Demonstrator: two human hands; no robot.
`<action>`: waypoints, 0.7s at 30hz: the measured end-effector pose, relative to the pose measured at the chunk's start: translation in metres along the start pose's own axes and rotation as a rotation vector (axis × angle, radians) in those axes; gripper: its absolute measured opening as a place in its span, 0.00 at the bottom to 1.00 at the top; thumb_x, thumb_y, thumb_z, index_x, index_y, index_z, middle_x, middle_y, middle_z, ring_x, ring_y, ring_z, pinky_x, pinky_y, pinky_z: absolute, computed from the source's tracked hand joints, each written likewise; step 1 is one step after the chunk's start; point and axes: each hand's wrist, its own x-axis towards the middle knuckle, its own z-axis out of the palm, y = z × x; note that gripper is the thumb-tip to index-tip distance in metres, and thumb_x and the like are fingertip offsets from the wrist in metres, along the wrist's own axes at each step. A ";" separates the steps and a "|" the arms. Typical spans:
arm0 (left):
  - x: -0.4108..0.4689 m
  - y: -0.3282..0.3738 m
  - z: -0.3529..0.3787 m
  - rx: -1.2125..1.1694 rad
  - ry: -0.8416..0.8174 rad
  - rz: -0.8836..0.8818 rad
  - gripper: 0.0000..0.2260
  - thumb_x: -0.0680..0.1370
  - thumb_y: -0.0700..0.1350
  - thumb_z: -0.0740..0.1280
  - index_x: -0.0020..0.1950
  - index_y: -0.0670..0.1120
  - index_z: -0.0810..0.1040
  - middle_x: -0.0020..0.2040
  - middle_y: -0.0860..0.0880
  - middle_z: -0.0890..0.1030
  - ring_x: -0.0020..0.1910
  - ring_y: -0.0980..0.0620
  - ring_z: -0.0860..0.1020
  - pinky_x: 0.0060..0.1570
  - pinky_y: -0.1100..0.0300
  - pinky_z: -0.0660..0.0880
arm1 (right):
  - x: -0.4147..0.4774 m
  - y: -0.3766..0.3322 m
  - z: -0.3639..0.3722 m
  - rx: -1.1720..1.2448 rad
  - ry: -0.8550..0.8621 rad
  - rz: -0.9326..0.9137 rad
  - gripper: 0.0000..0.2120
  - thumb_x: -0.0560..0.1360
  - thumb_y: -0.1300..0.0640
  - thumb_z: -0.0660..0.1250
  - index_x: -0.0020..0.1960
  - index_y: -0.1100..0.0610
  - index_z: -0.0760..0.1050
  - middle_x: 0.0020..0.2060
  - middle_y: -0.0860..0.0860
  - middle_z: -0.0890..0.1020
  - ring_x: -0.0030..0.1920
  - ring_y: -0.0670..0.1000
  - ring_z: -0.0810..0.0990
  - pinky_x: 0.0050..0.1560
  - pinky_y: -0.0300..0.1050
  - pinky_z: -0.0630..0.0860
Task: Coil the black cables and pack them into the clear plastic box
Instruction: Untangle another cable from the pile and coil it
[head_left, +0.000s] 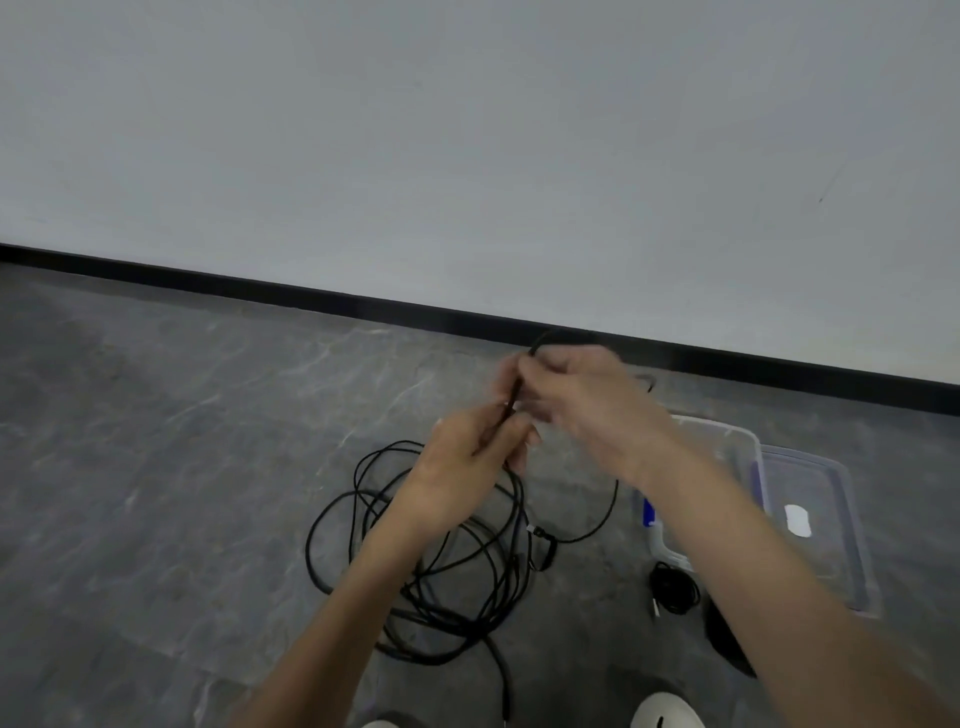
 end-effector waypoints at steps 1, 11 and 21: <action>-0.001 -0.002 -0.002 0.002 -0.011 -0.011 0.10 0.82 0.45 0.61 0.45 0.45 0.79 0.32 0.53 0.80 0.35 0.56 0.78 0.43 0.59 0.75 | 0.002 -0.006 -0.004 0.093 0.079 -0.040 0.09 0.81 0.63 0.59 0.49 0.63 0.78 0.37 0.50 0.83 0.42 0.52 0.80 0.51 0.49 0.77; 0.007 -0.006 0.002 0.033 0.019 0.033 0.10 0.82 0.44 0.61 0.43 0.51 0.78 0.36 0.56 0.81 0.42 0.59 0.80 0.49 0.65 0.74 | 0.001 -0.003 0.009 0.047 0.002 -0.065 0.06 0.79 0.65 0.61 0.50 0.64 0.76 0.38 0.53 0.83 0.34 0.53 0.77 0.31 0.45 0.73; 0.010 -0.005 0.000 0.177 0.049 0.002 0.11 0.82 0.44 0.60 0.43 0.45 0.79 0.31 0.53 0.77 0.29 0.61 0.73 0.34 0.71 0.68 | 0.000 -0.016 -0.011 0.179 -0.045 -0.066 0.09 0.78 0.64 0.63 0.58 0.60 0.76 0.49 0.54 0.85 0.48 0.49 0.83 0.47 0.43 0.76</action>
